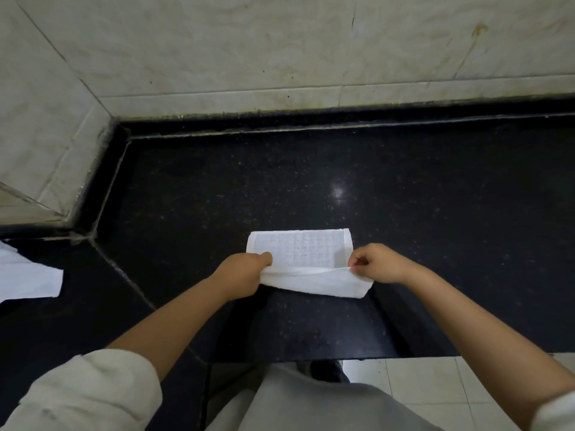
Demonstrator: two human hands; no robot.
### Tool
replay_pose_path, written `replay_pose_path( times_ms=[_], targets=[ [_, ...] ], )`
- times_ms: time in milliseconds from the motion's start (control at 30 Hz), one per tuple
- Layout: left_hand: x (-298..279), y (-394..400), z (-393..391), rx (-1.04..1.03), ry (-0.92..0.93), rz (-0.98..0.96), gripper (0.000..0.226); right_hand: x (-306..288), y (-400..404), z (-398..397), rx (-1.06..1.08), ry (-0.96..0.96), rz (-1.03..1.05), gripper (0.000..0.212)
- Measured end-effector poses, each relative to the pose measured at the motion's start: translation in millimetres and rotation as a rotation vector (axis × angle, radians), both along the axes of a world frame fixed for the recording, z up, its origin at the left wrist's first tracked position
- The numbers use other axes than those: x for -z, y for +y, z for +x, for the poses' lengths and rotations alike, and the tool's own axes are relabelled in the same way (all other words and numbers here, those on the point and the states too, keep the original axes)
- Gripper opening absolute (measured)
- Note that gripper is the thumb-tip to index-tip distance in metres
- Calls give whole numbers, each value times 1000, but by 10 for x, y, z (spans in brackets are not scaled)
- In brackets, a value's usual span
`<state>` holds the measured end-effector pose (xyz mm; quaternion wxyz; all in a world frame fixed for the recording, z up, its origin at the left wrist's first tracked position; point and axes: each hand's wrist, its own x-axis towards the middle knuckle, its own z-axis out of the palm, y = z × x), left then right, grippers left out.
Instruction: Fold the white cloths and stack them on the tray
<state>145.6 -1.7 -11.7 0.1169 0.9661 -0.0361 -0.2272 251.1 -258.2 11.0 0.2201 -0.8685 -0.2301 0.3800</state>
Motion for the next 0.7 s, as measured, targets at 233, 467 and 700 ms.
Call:
replay_pose_path(
  times_ms=[233, 467, 700],
  targets=[
    [272, 59, 116, -476, -117, -462, 21, 191, 321, 297, 127, -130, -70, 26],
    [381, 113, 216, -895, -109, -697, 27, 248, 439, 568, 191, -141, -26, 30],
    [488, 167, 350, -957, -104, -359, 42, 419, 485, 590, 213, -292, -100, 25]
  ],
)
